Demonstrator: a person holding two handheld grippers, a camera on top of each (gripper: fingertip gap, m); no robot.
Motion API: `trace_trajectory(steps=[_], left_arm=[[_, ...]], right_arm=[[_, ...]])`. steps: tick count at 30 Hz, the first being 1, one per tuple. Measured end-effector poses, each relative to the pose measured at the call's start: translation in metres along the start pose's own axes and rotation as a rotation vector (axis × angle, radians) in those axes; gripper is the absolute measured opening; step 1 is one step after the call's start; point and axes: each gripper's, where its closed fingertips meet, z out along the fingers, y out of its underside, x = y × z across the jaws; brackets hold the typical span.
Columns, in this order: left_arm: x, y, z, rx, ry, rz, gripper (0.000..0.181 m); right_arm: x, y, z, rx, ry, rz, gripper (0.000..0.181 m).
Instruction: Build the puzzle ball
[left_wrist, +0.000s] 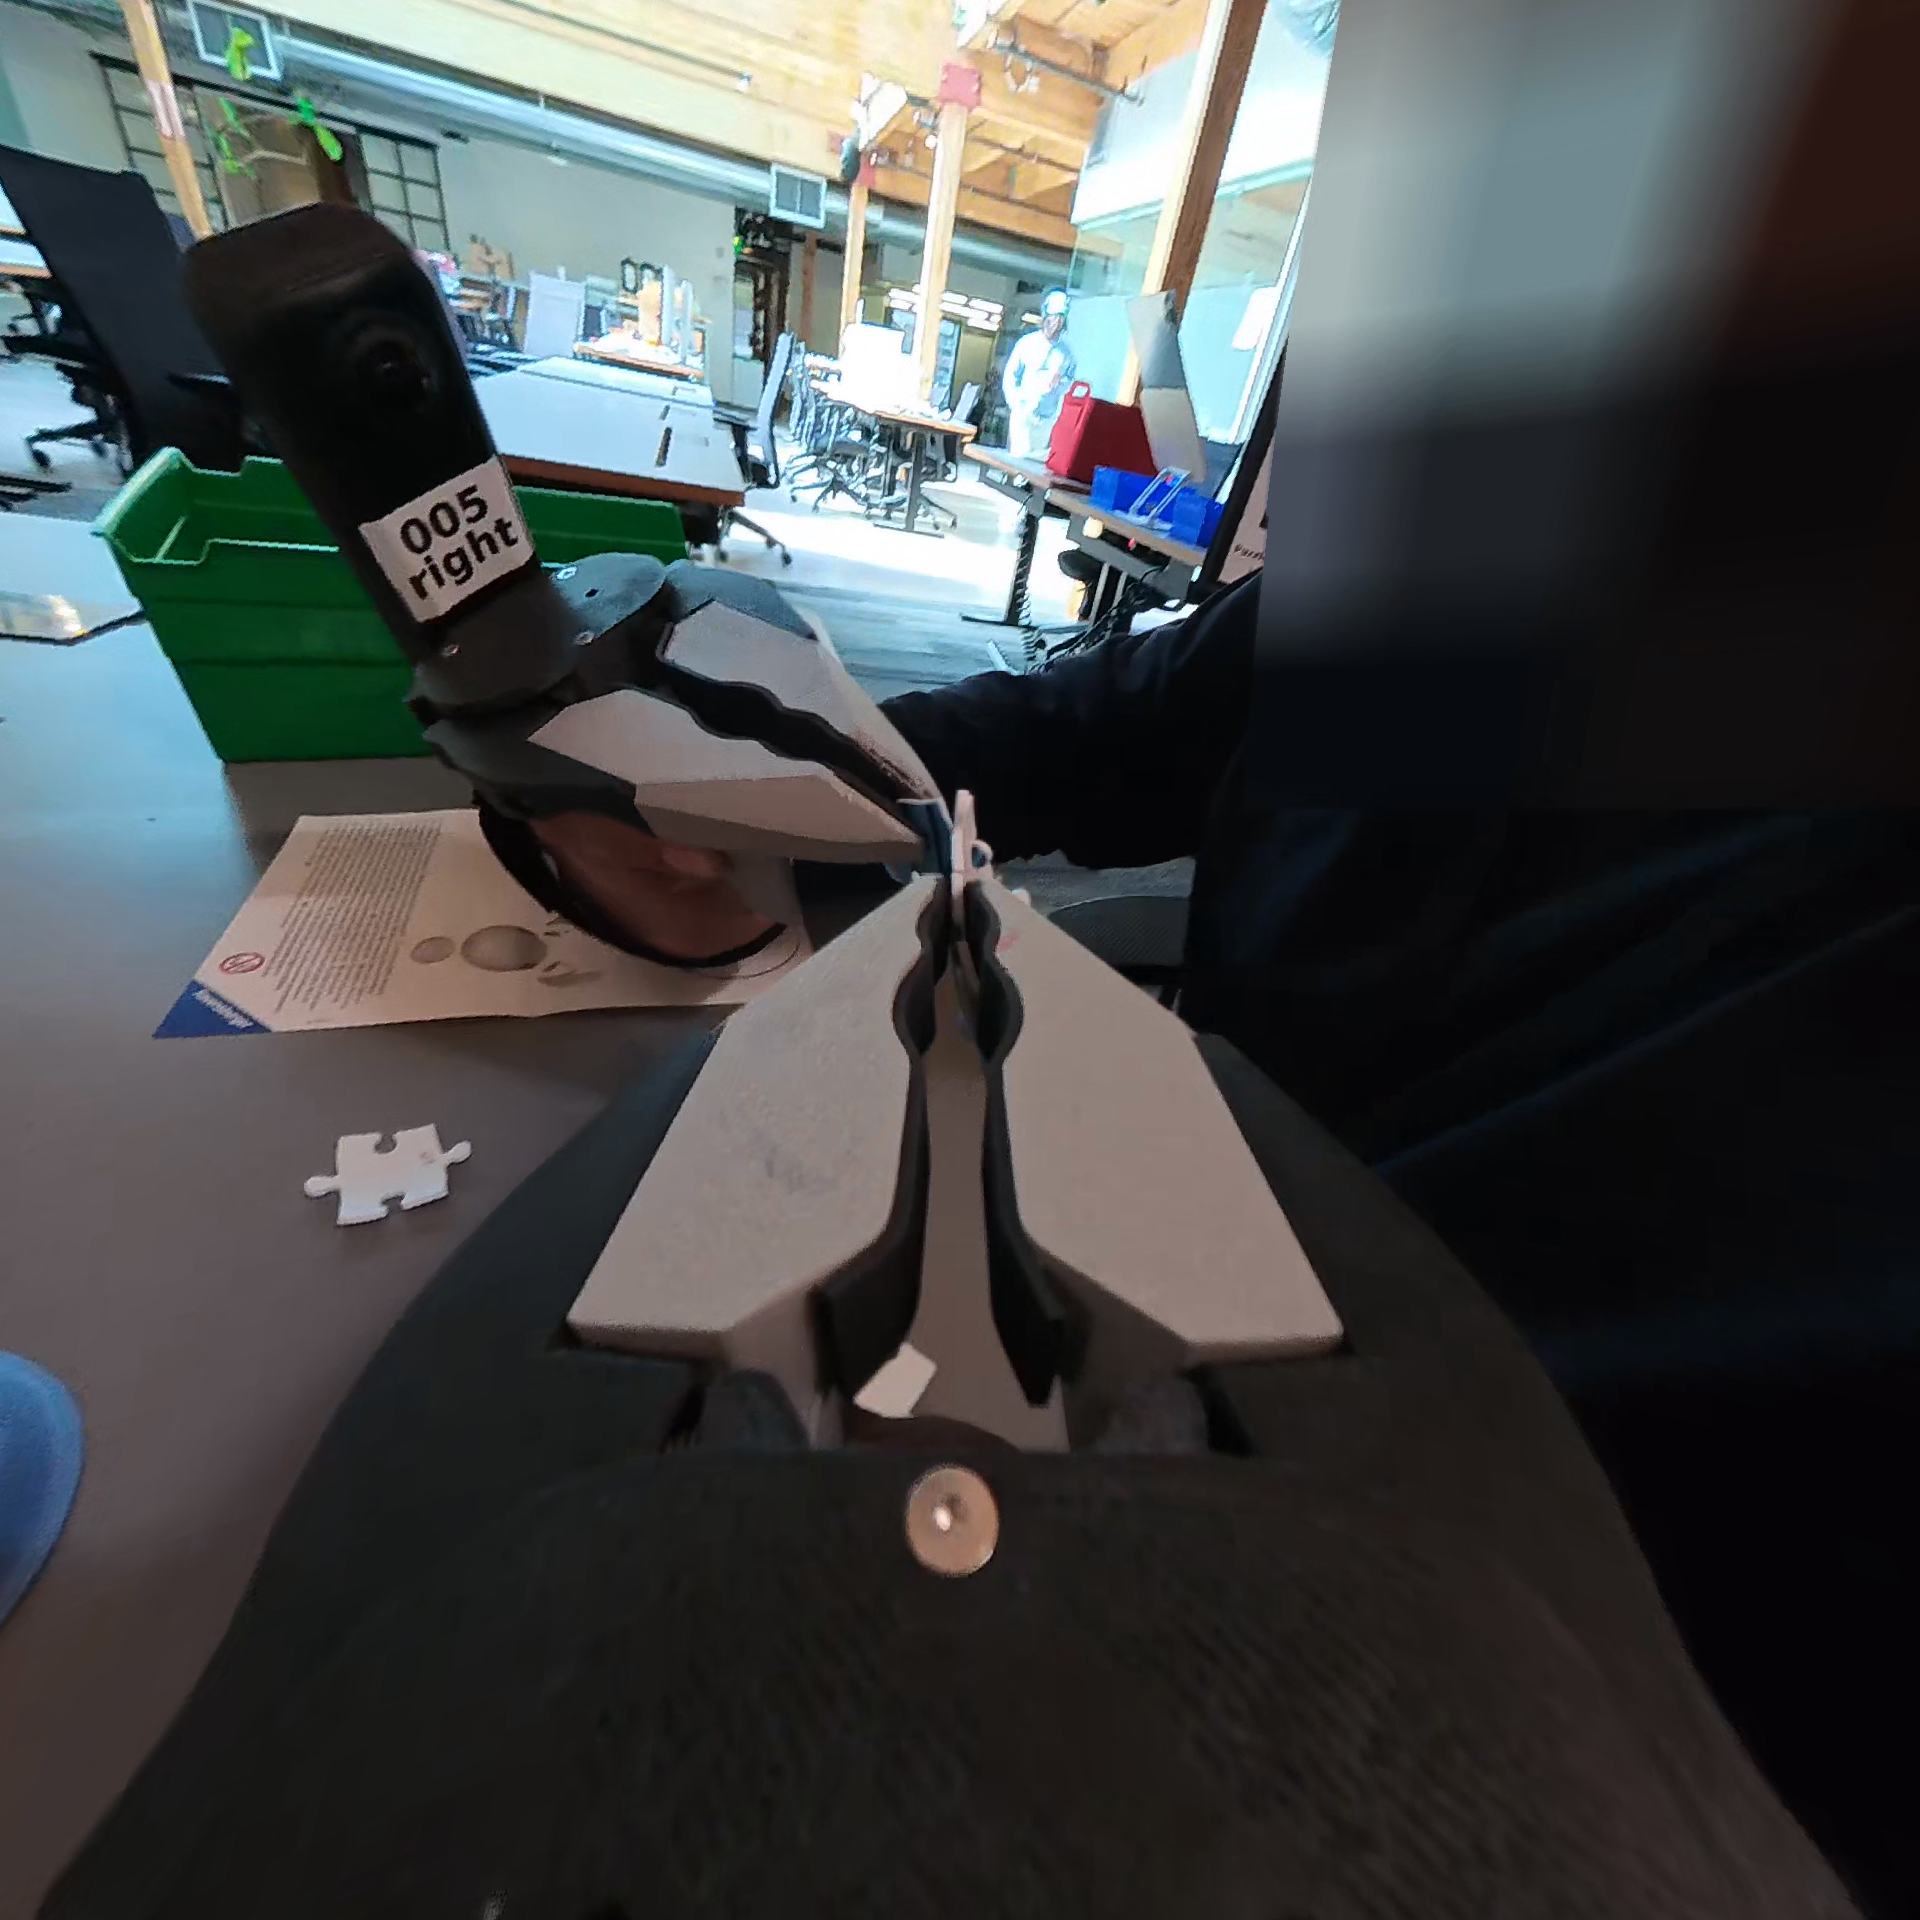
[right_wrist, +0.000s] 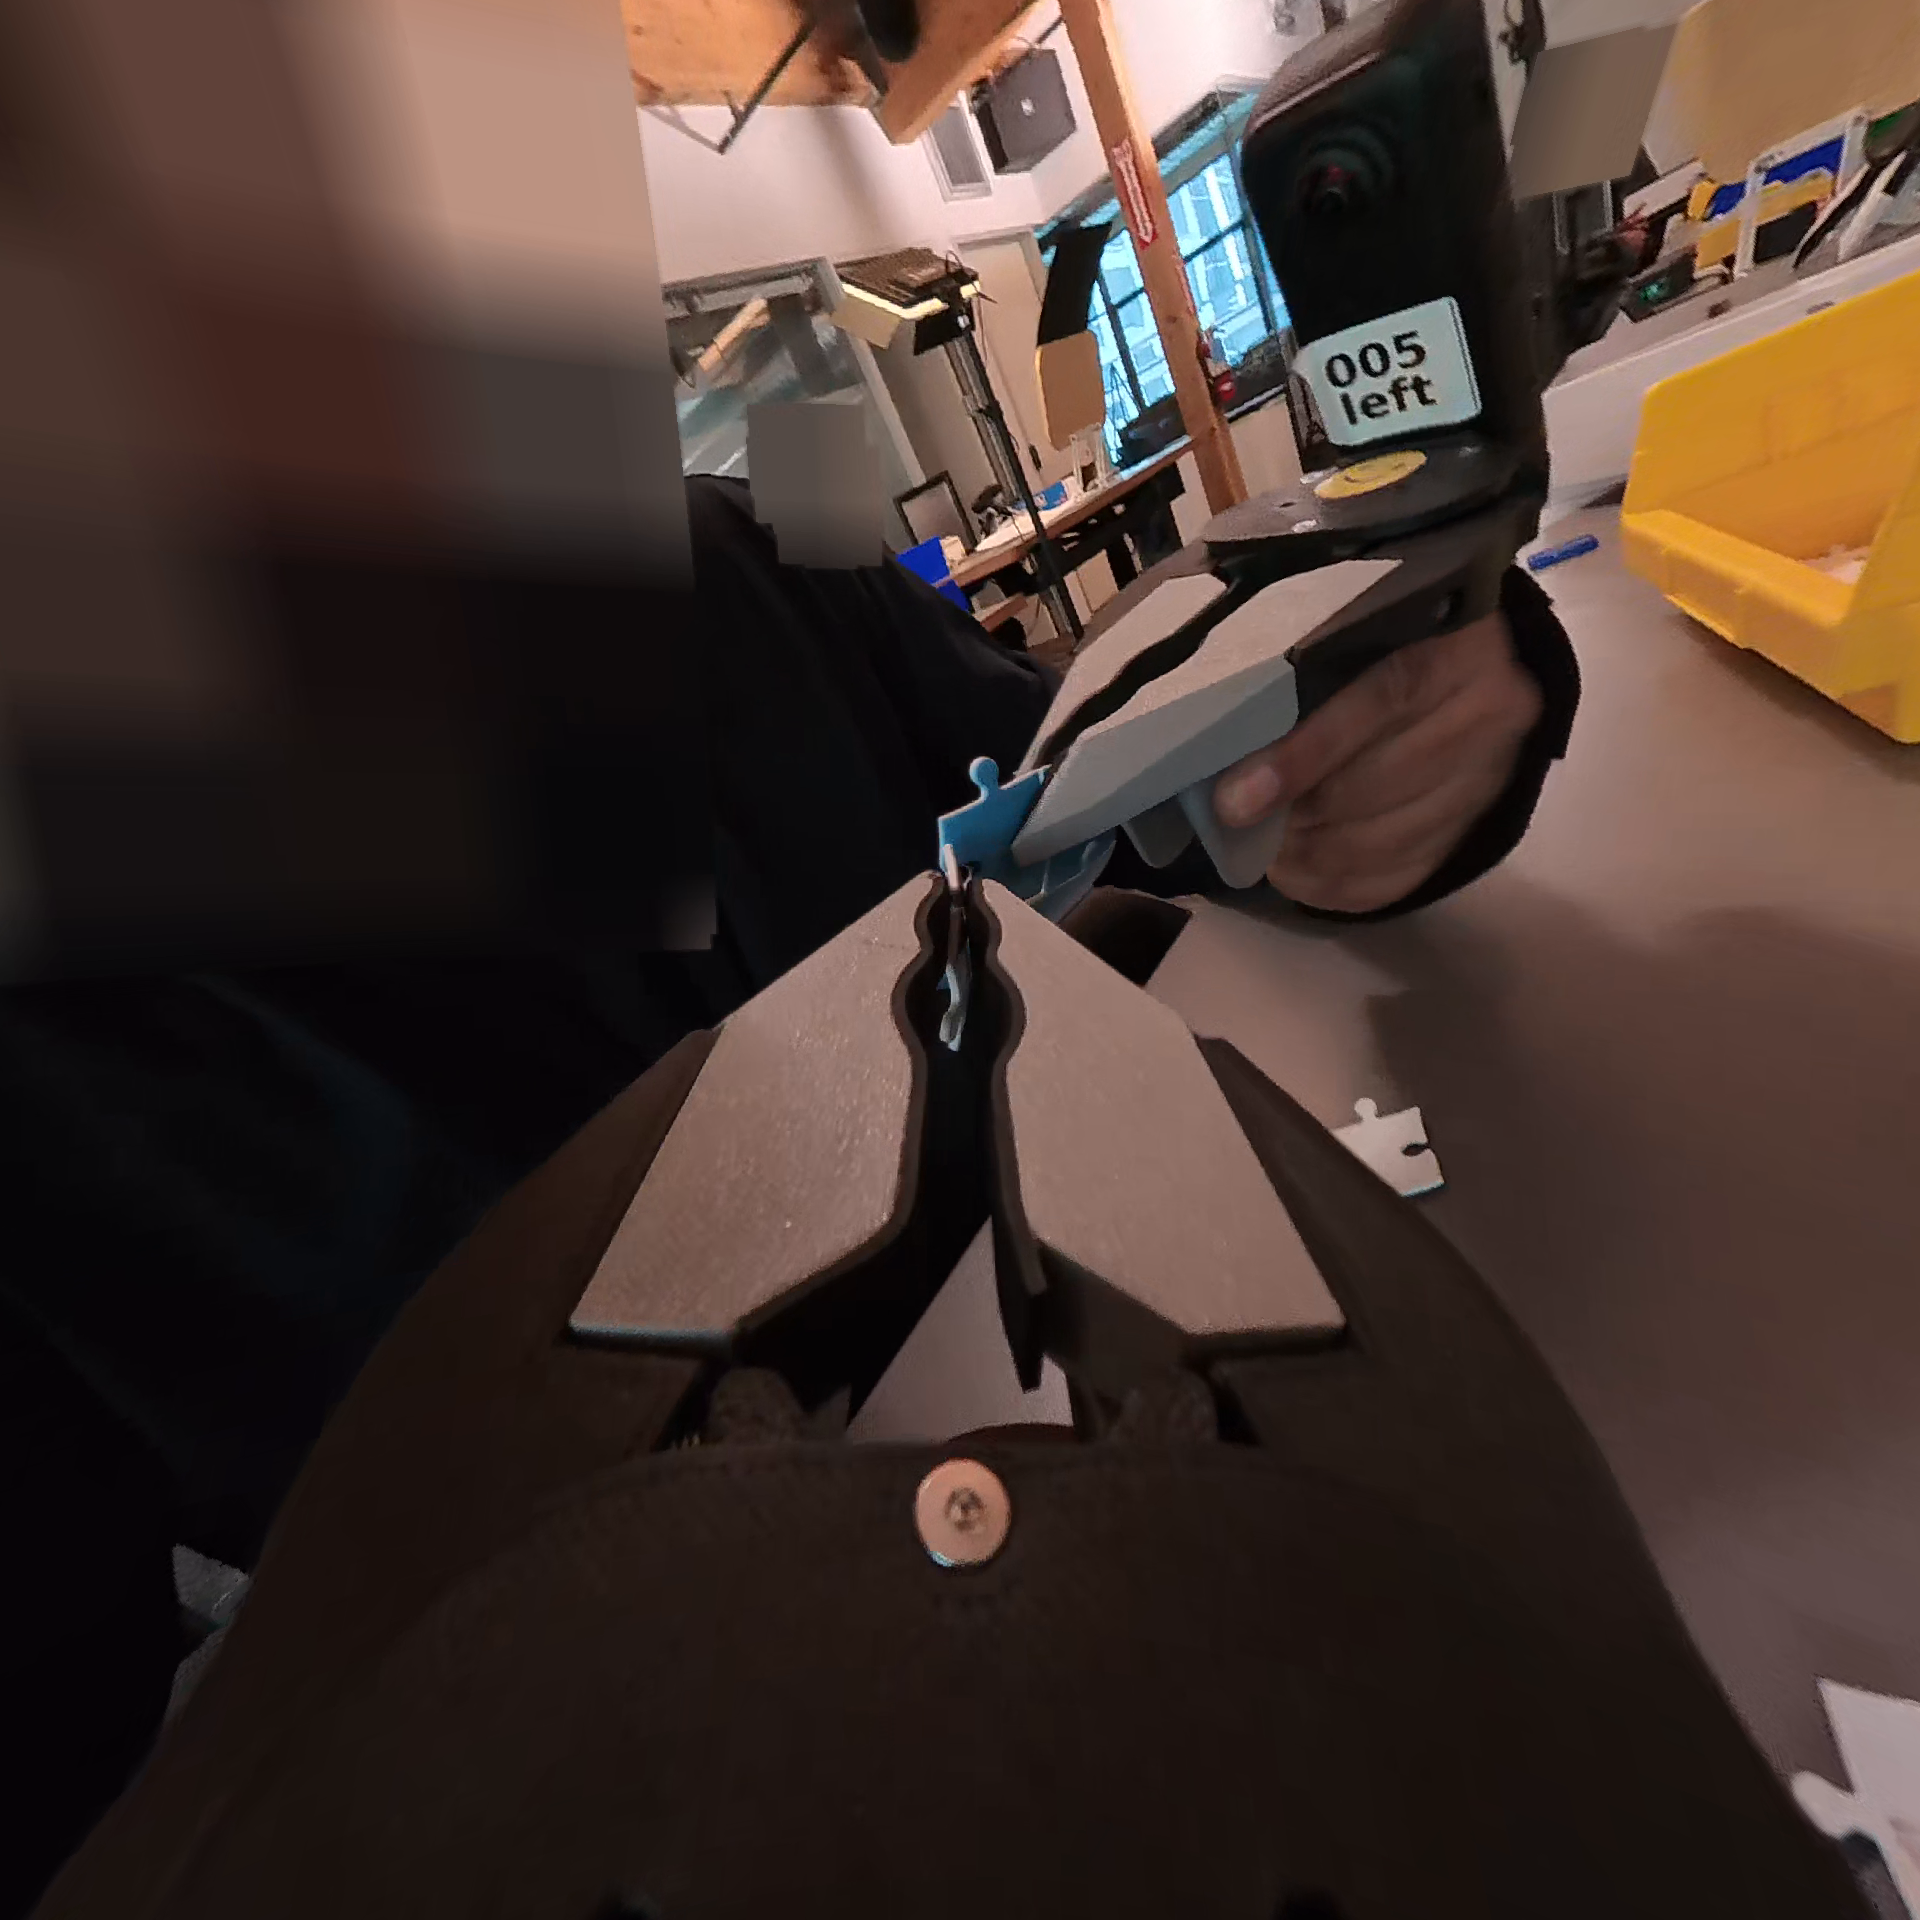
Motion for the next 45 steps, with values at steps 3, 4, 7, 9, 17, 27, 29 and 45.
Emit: trace_trajectory(steps=[3,4,7,9,17,27,29,45], left_arm=[[-0.003,0.005,0.001,-0.032,-0.020,-0.008,0.000],[-0.003,0.006,0.001,-0.037,-0.024,-0.013,0.000],[-0.009,0.007,-0.001,-0.045,-0.049,-0.023,0.000],[-0.010,0.010,0.000,-0.059,-0.059,-0.022,0.000],[-0.027,0.018,-0.007,-0.111,-0.181,0.006,0.000],[-0.040,0.023,-0.009,-0.144,-0.254,0.000,0.000],[-0.042,0.024,-0.009,-0.147,-0.262,-0.004,0.000],[-0.039,0.020,-0.009,-0.108,-0.229,-0.034,0.000]], right_arm=[[0.002,0.004,-0.002,-0.024,0.022,-0.008,0.000],[0.003,0.005,-0.003,-0.028,0.027,-0.009,0.000],[0.007,0.005,-0.006,-0.030,0.054,-0.012,0.000],[0.008,0.008,-0.008,-0.042,0.059,-0.017,0.000],[0.029,0.008,-0.014,-0.050,0.217,-0.002,0.000],[0.040,0.012,-0.023,-0.056,0.258,0.064,0.002],[0.042,0.012,-0.024,-0.058,0.269,0.065,0.002],[0.043,0.017,-0.027,-0.093,0.292,0.080,0.019]])
